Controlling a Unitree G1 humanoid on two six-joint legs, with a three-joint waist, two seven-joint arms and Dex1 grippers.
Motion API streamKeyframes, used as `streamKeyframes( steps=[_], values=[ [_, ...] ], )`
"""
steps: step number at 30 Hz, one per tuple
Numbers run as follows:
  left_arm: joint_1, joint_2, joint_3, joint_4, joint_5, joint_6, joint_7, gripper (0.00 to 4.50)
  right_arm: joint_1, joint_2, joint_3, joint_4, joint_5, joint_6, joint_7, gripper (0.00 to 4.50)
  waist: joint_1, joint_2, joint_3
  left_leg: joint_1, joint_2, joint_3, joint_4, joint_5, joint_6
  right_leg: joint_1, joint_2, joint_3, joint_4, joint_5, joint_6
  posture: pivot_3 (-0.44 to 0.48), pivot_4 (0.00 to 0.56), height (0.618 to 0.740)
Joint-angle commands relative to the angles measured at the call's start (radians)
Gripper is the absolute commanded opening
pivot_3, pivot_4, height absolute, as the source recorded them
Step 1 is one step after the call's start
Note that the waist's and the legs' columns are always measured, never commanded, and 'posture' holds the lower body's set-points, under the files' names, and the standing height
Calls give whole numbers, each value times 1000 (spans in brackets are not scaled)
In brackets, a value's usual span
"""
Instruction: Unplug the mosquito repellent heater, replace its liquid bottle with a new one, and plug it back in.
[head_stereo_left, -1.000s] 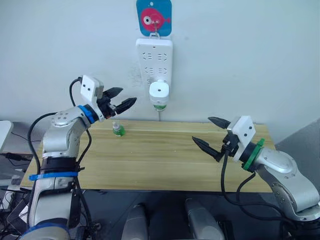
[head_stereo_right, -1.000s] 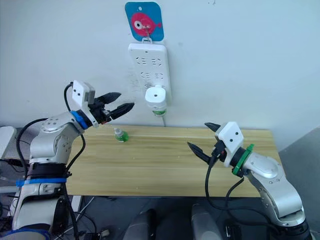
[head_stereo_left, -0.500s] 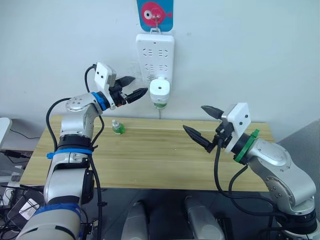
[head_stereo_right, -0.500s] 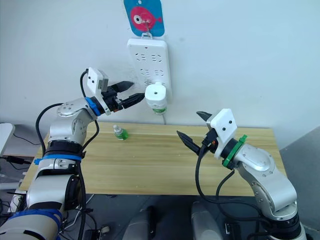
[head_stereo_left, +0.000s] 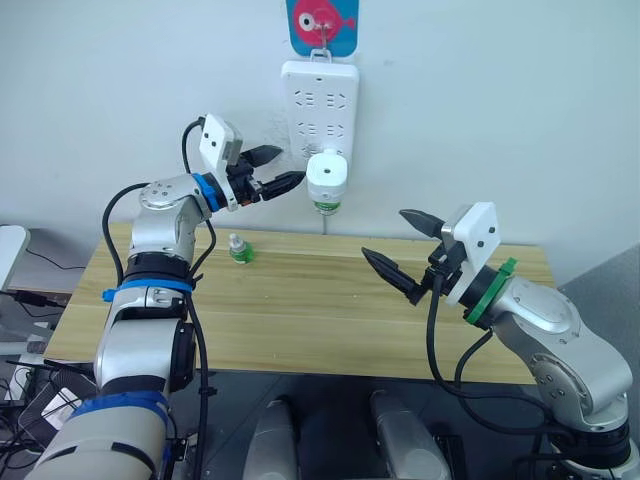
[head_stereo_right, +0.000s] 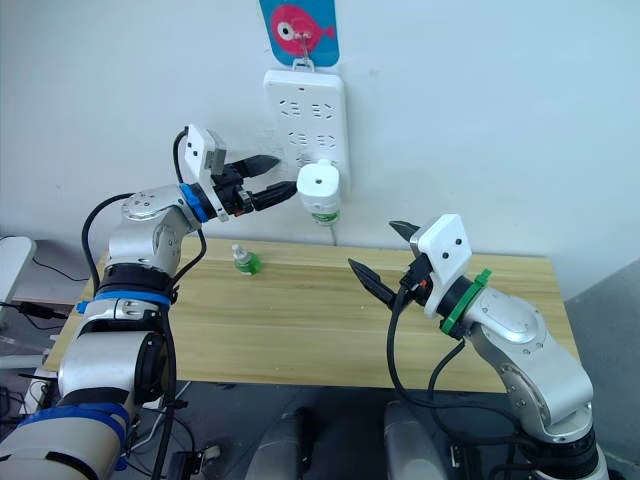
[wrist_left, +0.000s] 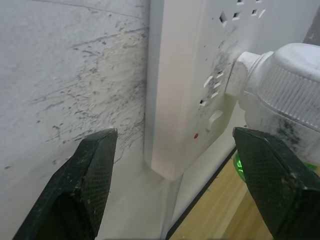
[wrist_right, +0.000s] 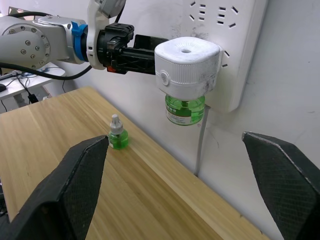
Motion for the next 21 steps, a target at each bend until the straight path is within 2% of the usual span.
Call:
streamKeyframes(
  steps=[1, 13, 16, 21],
  values=[
    [-36, -5, 15, -3, -6, -29, -1, 3905, 12, -2, -5, -56, 18, -4, -8, 4500, -4, 0, 0, 0, 0, 0, 0, 0, 0, 0, 0, 0, 0, 0, 0, -274, 312, 735],
    [-91, -33, 14, 30, -16, -38, -63, 3905, 26, -3, -10, -71, 32, 5, -10, 4500, -7, 1, 4, -2, -1, -2, 1, 0, 0, 0, 0, -2, 0, 0, 0, -284, 318, 735],
    [-91, -35, 13, 13, -17, -42, -74, 3359, 22, 1, -8, -72, 33, 4, -12, 4500, -12, 2, 5, -2, -1, -2, 1, 0, 0, 0, 0, -2, 0, 0, 0, -281, 319, 735],
    [-74, -29, 1, -17, -14, -19, -105, 1805, -17, 23, 6, -57, 13, 3, -41, 4500, -20, 3, 13, -2, 0, -2, 0, 0, 0, -1, 0, -2, 0, 0, 0, -281, 321, 735]
  ],
)
